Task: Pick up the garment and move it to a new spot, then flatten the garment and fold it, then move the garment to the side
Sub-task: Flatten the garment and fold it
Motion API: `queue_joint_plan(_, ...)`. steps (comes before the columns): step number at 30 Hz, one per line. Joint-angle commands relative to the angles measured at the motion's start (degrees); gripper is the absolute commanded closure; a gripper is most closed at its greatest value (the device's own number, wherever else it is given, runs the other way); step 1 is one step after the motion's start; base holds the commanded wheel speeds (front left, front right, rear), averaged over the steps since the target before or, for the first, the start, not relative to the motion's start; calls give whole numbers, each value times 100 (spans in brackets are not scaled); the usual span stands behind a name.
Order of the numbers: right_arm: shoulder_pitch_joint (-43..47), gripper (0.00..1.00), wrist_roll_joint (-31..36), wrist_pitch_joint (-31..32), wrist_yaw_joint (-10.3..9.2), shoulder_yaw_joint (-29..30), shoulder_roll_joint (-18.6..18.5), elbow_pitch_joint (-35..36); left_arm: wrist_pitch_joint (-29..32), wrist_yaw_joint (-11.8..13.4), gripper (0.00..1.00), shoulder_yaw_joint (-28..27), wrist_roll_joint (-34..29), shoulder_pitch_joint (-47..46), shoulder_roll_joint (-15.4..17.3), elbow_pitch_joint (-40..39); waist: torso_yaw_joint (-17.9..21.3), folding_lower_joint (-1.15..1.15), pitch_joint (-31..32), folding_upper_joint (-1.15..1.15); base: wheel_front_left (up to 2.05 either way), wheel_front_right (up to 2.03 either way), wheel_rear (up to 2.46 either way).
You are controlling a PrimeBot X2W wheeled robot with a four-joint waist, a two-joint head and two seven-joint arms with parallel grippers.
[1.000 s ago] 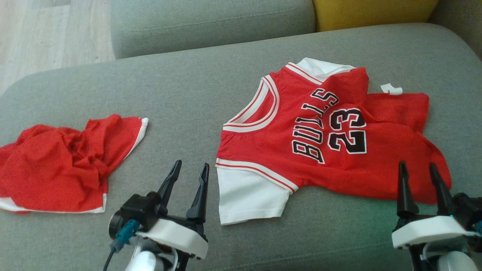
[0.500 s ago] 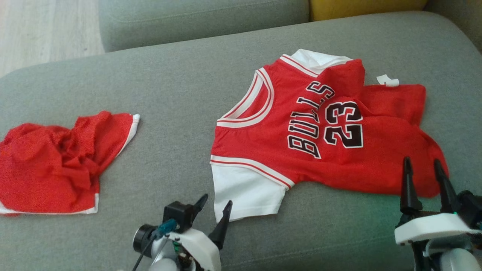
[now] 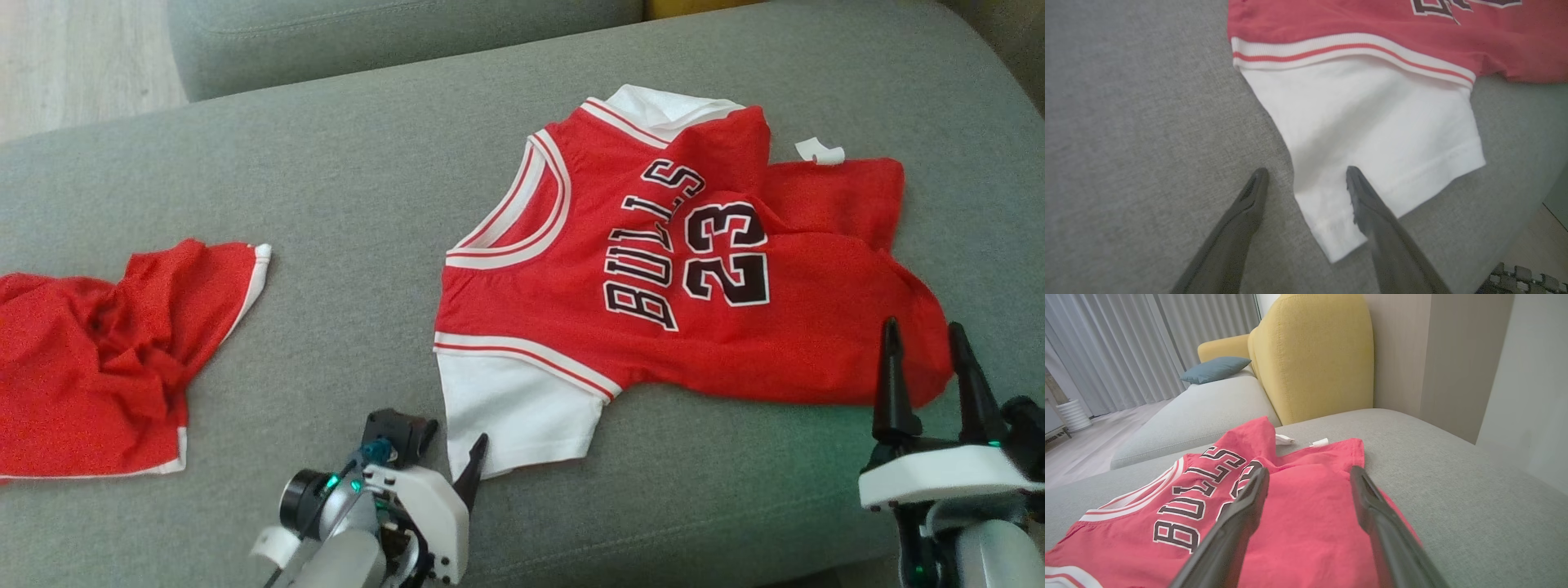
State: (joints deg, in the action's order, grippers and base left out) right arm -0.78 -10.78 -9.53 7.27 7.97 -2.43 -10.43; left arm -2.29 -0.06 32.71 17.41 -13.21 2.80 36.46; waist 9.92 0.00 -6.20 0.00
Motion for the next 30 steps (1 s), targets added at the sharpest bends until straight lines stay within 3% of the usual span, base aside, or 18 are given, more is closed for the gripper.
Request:
queue_joint_plan(1, -222, 0, -37, -72, 22, -103, -45, 144, 144, -44, 0, -79, 67, -108, 11, 72, 17, 0, -14, 0, 0, 0, 0)
queue_joint_plan(3, -233, 0, -38, -84, 22, -86, -45, 130, 224, -109, 0, -33, 105, -136, 11, 137, 30, 0, -25, 0, 0, 0, 0)
queue_joint_plan(4, -238, 0, -36, -89, 22, -76, -45, 123, 250, -145, 7, -11, 125, -149, 10, 157, 33, 0, -28, 0, 0, 0, 0)
queue_joint_plan(5, -241, 0, -36, -94, 22, -66, -45, 117, 250, -163, 71, 0, 142, -159, 10, 169, 34, 0, -29, 0, 0, 0, 0)
queue_joint_plan(6, -244, 0, -34, -98, 22, -54, -45, 112, 236, -174, 100, 6, 159, -168, 10, 172, 32, 0, -29, 0, 0, 0, 0)
queue_joint_plan(10, -240, 0, -17, -90, 22, 22, -45, 70, 96, -172, 100, 12, 194, -191, 10, 131, 14, 0, -13, 0, 0, 0, 0)
queue_joint_plan(22, -309, 0, -193, 513, 22, 628, -45, -780, -1099, 79, 100, -220, 307, -255, 9, -487, -131, 0, 73, 0, 0, 0, 0)
queue_joint_plan(30, -582, 0, -195, 626, 22, 953, -45, -1570, -1266, 301, 100, -564, 185, -192, 9, -1300, -267, 0, -9, 0, 0, 0, 0)
